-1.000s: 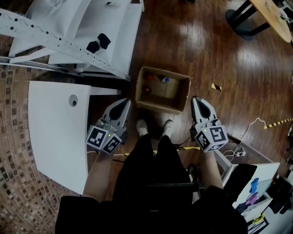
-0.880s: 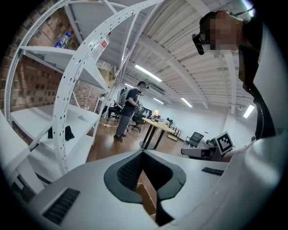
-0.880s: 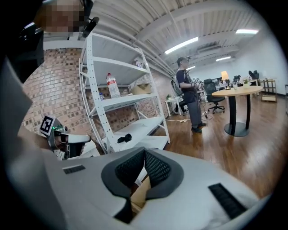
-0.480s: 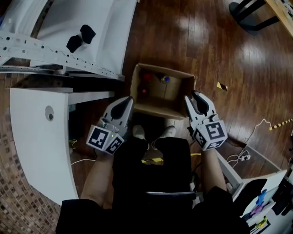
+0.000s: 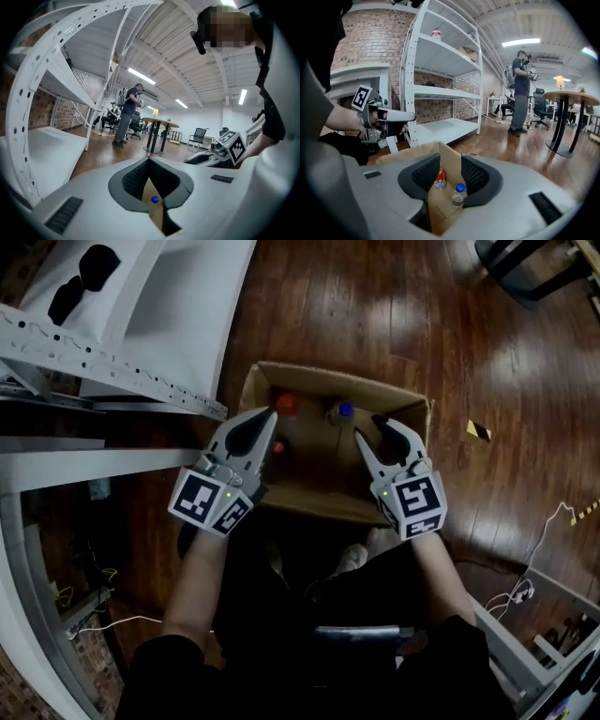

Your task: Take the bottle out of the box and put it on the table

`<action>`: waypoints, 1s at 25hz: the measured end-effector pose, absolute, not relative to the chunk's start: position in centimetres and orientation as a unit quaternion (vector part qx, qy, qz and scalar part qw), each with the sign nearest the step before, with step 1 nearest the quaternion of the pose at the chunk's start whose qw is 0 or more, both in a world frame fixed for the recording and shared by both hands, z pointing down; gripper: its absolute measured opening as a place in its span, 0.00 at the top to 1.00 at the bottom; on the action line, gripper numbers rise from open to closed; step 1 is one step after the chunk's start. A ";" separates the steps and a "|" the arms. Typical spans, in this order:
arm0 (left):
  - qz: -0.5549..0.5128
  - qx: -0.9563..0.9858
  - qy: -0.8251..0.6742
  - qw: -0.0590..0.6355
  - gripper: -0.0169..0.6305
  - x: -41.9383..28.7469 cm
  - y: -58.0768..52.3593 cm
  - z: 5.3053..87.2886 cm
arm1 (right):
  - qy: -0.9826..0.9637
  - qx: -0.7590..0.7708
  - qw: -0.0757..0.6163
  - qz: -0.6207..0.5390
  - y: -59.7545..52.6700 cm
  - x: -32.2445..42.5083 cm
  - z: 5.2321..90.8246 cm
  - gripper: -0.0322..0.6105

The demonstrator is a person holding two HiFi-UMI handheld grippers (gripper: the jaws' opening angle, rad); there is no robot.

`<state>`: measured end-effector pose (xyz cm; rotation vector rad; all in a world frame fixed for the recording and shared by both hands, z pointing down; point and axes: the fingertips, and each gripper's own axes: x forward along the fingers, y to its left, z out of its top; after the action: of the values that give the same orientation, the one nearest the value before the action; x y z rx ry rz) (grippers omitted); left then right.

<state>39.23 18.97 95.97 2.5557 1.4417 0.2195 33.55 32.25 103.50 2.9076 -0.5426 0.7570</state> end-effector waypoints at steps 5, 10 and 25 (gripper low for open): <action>0.061 0.877 0.468 0.095 0.98 40.7 18.7 99.2 | -0.136 0.963 -0.017 0.233 33.4 35.7 107.8 0.72; 0.102 0.867 0.477 0.101 0.98 40.2 19.0 101.2 | -0.107 0.949 -0.080 0.284 34.2 36.0 113.3 0.60; 0.104 0.879 0.459 0.075 0.98 40.3 20.9 102.1 | -0.098 0.910 -0.057 0.400 33.7 39.5 126.0 0.22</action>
<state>40.26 20.94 102.14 2.6377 1.3762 0.3108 39.53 33.67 125.97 2.9668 -0.3196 1.3033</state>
